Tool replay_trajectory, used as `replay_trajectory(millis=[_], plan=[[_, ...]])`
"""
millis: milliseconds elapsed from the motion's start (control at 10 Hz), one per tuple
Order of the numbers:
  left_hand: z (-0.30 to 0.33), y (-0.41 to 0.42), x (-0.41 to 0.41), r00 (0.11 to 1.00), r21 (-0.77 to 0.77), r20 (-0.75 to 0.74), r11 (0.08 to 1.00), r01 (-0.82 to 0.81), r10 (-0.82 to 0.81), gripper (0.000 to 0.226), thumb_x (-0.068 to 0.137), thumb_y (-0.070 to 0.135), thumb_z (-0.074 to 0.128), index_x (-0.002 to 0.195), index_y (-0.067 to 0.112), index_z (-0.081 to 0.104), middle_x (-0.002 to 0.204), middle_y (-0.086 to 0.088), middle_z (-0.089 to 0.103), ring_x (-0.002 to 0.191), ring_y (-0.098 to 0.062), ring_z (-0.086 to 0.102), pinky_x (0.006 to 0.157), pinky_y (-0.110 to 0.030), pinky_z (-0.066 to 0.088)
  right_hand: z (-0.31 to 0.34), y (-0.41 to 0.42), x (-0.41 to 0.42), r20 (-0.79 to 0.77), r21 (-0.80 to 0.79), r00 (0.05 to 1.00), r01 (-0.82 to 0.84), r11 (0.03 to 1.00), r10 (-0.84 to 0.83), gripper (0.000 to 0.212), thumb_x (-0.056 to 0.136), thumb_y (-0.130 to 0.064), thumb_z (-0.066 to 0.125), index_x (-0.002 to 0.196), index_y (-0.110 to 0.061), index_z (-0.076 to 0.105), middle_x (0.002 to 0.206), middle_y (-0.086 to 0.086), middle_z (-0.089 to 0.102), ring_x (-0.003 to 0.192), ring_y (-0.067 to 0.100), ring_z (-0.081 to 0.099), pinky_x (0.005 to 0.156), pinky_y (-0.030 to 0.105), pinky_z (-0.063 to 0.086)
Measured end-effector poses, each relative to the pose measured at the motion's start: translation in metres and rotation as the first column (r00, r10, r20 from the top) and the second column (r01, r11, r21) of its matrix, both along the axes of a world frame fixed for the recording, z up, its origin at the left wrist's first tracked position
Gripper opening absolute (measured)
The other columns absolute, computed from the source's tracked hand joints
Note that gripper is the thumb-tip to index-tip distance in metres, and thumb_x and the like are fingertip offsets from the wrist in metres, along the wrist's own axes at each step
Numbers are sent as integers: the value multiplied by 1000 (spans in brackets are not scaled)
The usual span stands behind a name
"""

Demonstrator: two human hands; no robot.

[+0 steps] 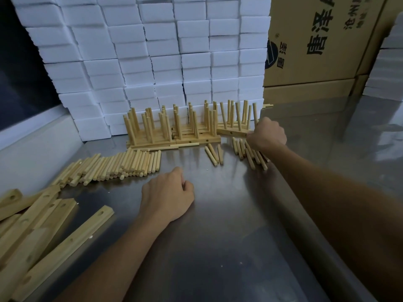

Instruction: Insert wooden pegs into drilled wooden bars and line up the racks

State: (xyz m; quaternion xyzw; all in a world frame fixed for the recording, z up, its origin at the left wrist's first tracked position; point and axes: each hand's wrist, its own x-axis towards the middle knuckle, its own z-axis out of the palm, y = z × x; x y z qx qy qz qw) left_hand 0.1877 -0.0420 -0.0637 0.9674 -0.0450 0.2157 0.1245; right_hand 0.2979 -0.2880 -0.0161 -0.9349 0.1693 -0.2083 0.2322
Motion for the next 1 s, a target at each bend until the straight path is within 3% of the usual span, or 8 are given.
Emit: replay_trajectory(millis=[200,400,500,600,700,800,900,1000], plan=[[2,-4,12,996,56,-6,995,-84,85,31,90,35,44,64,19,44,61,3,49,55,-10,39,49,-30,21,-3,-1,23,-64,16,997,-30,999,31,10,88,-11,62,91,-12,52,100,9,61,88,29,55,71,35,44],[-1,-3,14,995,71,-1,993,-95,96,32,90,37,42,64,19,44,61,3,50,56,-12,42,51,-30,23,-3,-4,45,-138,-141,989,41,989,-60,30,93,-18,59,122,-10,54,136,17,42,127,35,38,101,43,38],[-1,-4,14,994,85,5,990,-112,112,31,90,37,41,64,19,43,62,3,49,56,-11,41,50,-30,20,-1,-5,54,-177,-108,984,6,994,-25,33,92,-11,60,124,-7,51,136,19,39,125,36,41,102,43,39],[-1,-4,15,993,91,13,989,-115,115,31,90,36,42,64,18,42,61,3,50,55,-12,41,49,-29,19,-5,-6,61,-135,-18,989,-54,998,51,22,88,-2,61,110,-4,56,122,21,53,114,37,54,93,42,50],[0,-4,14,995,79,14,991,-104,103,31,90,36,42,63,19,40,59,4,49,54,-11,42,49,-28,19,-10,-6,62,-59,58,997,-40,997,44,14,85,5,61,81,-7,53,97,16,60,94,33,62,74,37,52],[0,-5,13,995,83,15,991,-102,101,32,90,36,42,63,18,40,59,4,50,54,-11,42,49,-28,20,-14,-9,64,16,141,1000,-12,990,10,20,83,5,61,73,-8,50,86,12,57,82,30,60,67,32,45],[0,-5,13,995,89,25,991,-101,99,32,89,36,43,63,18,40,59,4,49,54,-11,42,48,-28,20,-14,-11,63,19,179,999,-29,983,26,7,83,1,63,85,-6,62,87,10,60,83,26,60,70,33,51],[0,-5,13,994,58,39,993,-107,105,32,89,35,43,63,18,40,58,4,49,53,-11,40,48,-28,18,-11,-10,64,-17,158,997,-69,985,73,18,83,-7,64,101,-7,68,96,10,66,88,27,63,81,39,57]])
